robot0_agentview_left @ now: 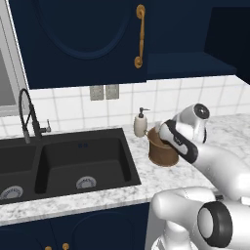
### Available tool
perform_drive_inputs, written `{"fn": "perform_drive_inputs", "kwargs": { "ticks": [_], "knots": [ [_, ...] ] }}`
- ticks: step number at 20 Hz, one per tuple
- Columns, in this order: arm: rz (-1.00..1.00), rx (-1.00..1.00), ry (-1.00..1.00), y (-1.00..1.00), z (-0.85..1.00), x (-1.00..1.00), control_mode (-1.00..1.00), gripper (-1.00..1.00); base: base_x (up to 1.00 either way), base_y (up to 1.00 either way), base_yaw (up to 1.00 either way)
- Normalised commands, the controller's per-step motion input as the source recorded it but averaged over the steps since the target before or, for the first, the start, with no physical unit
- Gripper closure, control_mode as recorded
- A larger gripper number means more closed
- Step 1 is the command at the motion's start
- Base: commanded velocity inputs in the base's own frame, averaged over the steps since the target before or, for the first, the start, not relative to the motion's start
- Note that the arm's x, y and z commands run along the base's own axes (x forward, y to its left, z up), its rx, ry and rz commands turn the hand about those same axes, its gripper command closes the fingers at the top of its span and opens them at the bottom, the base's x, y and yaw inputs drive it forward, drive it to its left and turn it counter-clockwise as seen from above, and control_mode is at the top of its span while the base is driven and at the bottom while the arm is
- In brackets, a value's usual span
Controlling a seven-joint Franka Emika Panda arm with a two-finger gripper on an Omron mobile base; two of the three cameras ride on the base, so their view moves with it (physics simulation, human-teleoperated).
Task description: Open the cabinet, pick up the bread from the cabinet and place it in the basket. Then move the basket to the dining counter.
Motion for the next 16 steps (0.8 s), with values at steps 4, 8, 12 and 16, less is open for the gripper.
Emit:
{"fn": "perform_drive_inputs", "kwargs": {
  "ticks": [4,8,12,16],
  "knots": [
    [0.0,0.0,0.0,-0.06,-0.36,0.14,-1.0,1.0,0.0,0.0,0.0],
    [0.0,0.0,0.0,-0.04,-0.31,0.22,-1.0,1.0,0.0,0.0,0.0],
    [0.0,0.0,0.0,-0.01,-0.24,0.25,-1.0,1.0,0.0,0.0,0.0],
    [0.0,0.0,0.0,-0.01,-0.19,0.27,-1.0,1.0,0.0,0.0,0.0]
  ]
}}
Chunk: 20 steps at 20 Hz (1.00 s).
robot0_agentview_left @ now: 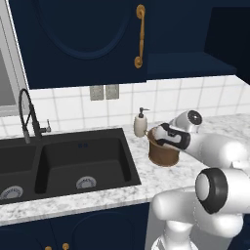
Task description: Open the cabinet, pick up the bread from the cabinet and place it in the basket. Then move the basket to the dining counter.
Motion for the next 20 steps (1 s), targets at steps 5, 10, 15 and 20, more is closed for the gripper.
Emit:
{"fn": "perform_drive_inputs", "kwargs": {
  "ticks": [5,10,15,20],
  "knots": [
    [0.0,0.0,0.0,-0.01,-0.24,0.3,-1.0,1.0,0.0,0.0,0.0],
    [0.0,0.0,0.0,0.0,-0.29,0.29,-1.0,1.0,0.0,0.0,0.0],
    [0.0,0.0,0.0,0.0,-0.29,0.09,-1.0,1.0,0.0,0.0,0.0],
    [0.0,0.0,0.0,0.0,-0.23,0.0,-1.0,1.0,0.0,0.0,0.0]
  ]
}}
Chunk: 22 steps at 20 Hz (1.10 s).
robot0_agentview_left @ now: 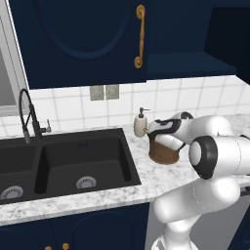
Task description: Open the cabinet, pick up the bread from the cabinet and place it in the basket. Then move the basket to the dining counter.
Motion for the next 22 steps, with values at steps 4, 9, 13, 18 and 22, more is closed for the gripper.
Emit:
{"fn": "perform_drive_inputs", "kwargs": {
  "ticks": [4,9,13,18,22],
  "knots": [
    [0.0,0.0,0.0,0.0,0.0,0.0,-1.0,1.0,0.0,0.0,0.0],
    [0.0,0.0,0.0,0.0,0.0,-0.02,-1.0,-1.0,0.0,0.0,0.0],
    [0.0,-0.02,0.0,0.0,0.05,0.0,-1.0,-1.0,0.0,0.0,0.0],
    [-0.02,-0.01,0.0,0.0,0.28,-0.21,-1.0,-1.0,0.0,0.0,0.0],
    [-0.07,-0.01,0.0,0.0,0.59,-0.68,-1.0,-1.0,0.0,0.0,0.0]
  ]
}}
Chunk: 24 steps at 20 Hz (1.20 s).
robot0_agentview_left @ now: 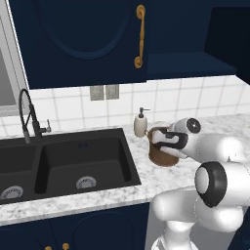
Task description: Open the cabinet, pick up the bread from the cabinet and place it in the basket. Then move the basket to the dining counter.
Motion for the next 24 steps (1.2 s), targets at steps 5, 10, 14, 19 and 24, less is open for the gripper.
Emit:
{"fn": "perform_drive_inputs", "kwargs": {
  "ticks": [5,10,14,19,24],
  "knots": [
    [-0.01,-0.05,0.23,0.07,0.69,-0.16,-1.0,-1.0,0.0,0.0,0.0],
    [0.0,0.0,0.33,0.12,0.7,0.0,-1.0,-1.0,0.0,0.0,0.0],
    [0.1,0.0,0.08,0.01,-0.05,-0.44,-1.0,-1.0,0.0,0.0,0.0],
    [0.21,-0.07,0.04,0.28,-0.1,-0.28,-1.0,-1.0,0.0,0.0,0.0],
    [0.1,-0.19,0.29,0.54,-0.01,0.0,-1.0,-1.0,0.0,0.0,0.0]
  ]
}}
